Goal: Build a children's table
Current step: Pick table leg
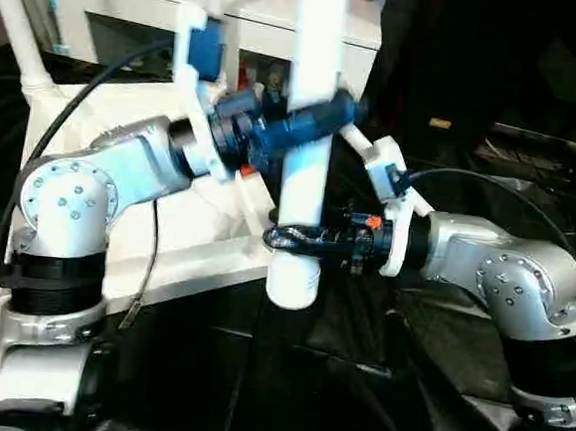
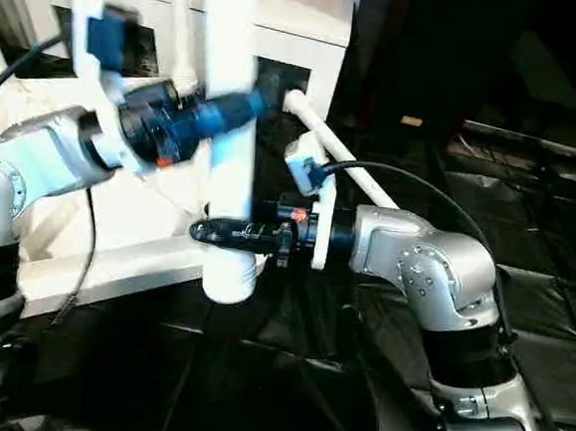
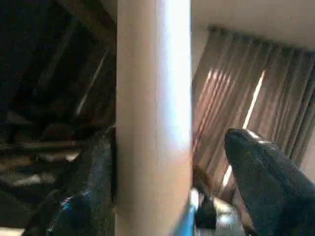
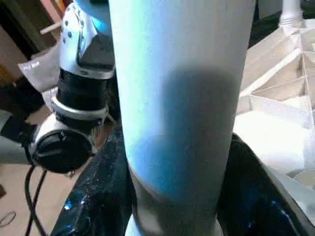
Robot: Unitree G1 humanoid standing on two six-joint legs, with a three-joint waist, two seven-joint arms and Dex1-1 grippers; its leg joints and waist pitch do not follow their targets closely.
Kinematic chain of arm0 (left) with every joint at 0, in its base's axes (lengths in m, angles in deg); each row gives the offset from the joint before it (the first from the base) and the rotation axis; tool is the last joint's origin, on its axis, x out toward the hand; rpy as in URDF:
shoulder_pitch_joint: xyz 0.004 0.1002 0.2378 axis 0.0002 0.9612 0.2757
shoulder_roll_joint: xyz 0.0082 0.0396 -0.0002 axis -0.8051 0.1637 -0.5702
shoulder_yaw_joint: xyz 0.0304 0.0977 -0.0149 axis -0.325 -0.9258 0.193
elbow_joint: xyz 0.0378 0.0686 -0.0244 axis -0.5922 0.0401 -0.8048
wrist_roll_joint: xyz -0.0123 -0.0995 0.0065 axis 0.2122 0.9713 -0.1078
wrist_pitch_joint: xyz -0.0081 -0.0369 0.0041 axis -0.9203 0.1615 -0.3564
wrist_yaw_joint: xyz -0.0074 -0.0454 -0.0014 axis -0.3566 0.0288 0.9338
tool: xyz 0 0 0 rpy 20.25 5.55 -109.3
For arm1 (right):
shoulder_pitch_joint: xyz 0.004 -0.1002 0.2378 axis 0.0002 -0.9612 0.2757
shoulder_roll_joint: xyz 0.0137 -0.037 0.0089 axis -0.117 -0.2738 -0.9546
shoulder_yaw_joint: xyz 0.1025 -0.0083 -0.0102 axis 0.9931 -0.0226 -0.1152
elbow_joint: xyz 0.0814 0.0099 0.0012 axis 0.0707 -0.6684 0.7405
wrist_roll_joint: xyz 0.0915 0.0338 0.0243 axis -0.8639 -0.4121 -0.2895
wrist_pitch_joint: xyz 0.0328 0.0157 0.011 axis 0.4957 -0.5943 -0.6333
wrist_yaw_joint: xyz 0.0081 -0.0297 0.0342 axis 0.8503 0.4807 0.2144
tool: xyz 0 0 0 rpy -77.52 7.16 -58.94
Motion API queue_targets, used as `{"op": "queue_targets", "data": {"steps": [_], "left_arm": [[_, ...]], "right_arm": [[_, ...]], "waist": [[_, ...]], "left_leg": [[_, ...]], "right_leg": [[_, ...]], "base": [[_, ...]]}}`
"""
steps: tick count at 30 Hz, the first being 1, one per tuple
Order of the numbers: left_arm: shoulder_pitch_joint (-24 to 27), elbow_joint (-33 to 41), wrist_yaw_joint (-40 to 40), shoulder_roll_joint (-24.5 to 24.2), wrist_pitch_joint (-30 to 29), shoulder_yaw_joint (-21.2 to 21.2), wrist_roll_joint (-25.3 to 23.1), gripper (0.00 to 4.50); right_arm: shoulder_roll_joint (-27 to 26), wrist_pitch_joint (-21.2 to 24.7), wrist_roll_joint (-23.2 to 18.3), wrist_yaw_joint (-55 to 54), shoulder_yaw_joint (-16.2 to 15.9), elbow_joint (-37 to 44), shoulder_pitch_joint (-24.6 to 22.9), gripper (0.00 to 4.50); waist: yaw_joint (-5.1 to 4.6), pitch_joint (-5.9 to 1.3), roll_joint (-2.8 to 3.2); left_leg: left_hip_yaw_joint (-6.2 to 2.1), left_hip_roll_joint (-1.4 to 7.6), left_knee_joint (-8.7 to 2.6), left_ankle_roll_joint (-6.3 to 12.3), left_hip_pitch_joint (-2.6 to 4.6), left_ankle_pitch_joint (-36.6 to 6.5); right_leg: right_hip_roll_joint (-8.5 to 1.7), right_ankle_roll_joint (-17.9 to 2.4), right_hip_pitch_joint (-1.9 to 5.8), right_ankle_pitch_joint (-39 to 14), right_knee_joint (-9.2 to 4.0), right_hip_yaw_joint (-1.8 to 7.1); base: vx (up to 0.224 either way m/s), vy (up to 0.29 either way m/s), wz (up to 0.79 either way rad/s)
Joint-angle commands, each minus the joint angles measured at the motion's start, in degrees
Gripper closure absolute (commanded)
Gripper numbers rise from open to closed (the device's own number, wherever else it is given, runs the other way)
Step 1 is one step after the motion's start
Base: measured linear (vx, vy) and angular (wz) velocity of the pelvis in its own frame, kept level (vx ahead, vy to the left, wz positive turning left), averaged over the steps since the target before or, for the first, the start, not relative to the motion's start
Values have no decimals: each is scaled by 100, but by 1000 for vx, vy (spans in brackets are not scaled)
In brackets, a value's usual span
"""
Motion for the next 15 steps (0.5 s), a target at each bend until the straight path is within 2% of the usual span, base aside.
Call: {"op": "queue_targets", "data": {"steps": [1,3,8,9,11,13,14,15], "left_arm": [[-161,32,105,95,187,88,157,55],[-138,61,208,217,353,153,124,29],[-117,-197,800,746,803,426,57,10],[-130,-299,957,893,924,539,157,4],[-177,-593,1350,1300,1280,986,660,1],[-183,-651,1452,1390,1389,1098,773,1],[-141,-622,1555,1504,1557,1311,1059,1],[-73,-536,1641,1607,1723,1543,1372,1]], "right_arm": [[-19,-52,-70,-114,259,-8,19,262],[-84,-69,-154,-178,351,-16,27,262],[-239,-96,-363,-190,547,41,16,262],[-266,-106,-401,-178,577,60,8,262],[-357,-139,-453,-234,662,69,4,262],[-384,-151,-448,-276,684,64,7,262],[-431,-244,-350,-421,730,16,6,262],[-467,-371,-200,-595,768,-35,-3,262]], "waist": [[4,-437,115],[5,-436,108],[14,-440,94],[16,-441,92],[29,-440,83],[32,-455,83],[25,-453,83],[23,-458,95]], "left_leg": [[-46,105,-405,-465,102,-1218],[-46,109,-409,-452,107,-1249],[-40,111,-396,-408,104,-1224],[-45,114,-401,-413,93,-1204],[-32,88,-377,-387,74,-1190],[-49,98,-388,-372,83,-1160],[-54,103,-395,-374,78,-1141],[-51,103,-387,-433,71,-1116]], "right_leg": [[-404,-634,317,-1508,-444,245],[-410,-608,315,-1574,-459,245],[-412,-592,318,-1526,-467,243],[-412,-556,332,-1526,-463,244],[-421,-593,339,-1543,-493,245],[-409,-543,338,-1544,-477,234],[-404,-522,340,-1519,-473,233],[-425,-590,344,-1432,-468,232]], "base": [[0,0,0],[0,0,0],[0,0,0],[0,0,0],[0,0,0],[0,0,0],[0,0,0],[0,0,0]]}}
